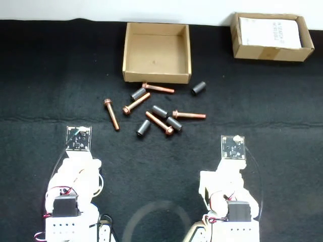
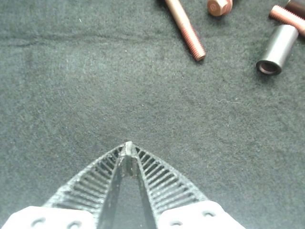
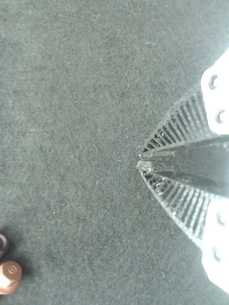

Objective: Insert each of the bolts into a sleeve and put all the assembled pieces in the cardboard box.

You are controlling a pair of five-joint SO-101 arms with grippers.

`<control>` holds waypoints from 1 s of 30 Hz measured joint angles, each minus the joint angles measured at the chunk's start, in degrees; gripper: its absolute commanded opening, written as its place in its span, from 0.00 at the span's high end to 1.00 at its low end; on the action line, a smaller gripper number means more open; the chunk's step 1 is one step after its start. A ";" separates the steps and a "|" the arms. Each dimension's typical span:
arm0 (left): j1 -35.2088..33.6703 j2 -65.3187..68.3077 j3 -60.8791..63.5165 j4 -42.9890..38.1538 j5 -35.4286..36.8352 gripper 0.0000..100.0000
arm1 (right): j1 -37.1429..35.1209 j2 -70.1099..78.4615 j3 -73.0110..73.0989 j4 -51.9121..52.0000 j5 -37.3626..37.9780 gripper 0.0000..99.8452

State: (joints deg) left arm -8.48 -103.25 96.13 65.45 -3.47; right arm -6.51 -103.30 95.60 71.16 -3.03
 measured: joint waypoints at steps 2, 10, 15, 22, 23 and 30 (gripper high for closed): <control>0.00 0.00 0.00 0.00 0.00 0.99 | 0.00 0.00 0.00 0.00 0.00 0.98; 0.00 0.00 0.00 0.00 0.00 0.99 | 0.00 0.00 0.00 0.00 0.00 0.98; 2.64 0.00 0.00 0.00 0.00 0.99 | 0.00 0.00 0.00 -0.26 0.00 0.98; 7.91 0.00 0.00 1.58 0.00 0.99 | 0.00 0.00 0.00 -0.26 0.00 0.98; 8.18 0.00 0.00 2.55 0.00 0.99 | 0.00 0.00 0.00 -0.26 0.00 0.98; 8.53 0.00 0.00 6.86 0.00 0.99 | 0.00 0.00 0.00 -3.34 0.00 0.98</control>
State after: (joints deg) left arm 0.04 -103.25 96.13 72.31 -3.47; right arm -6.51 -103.30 95.60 67.82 -3.03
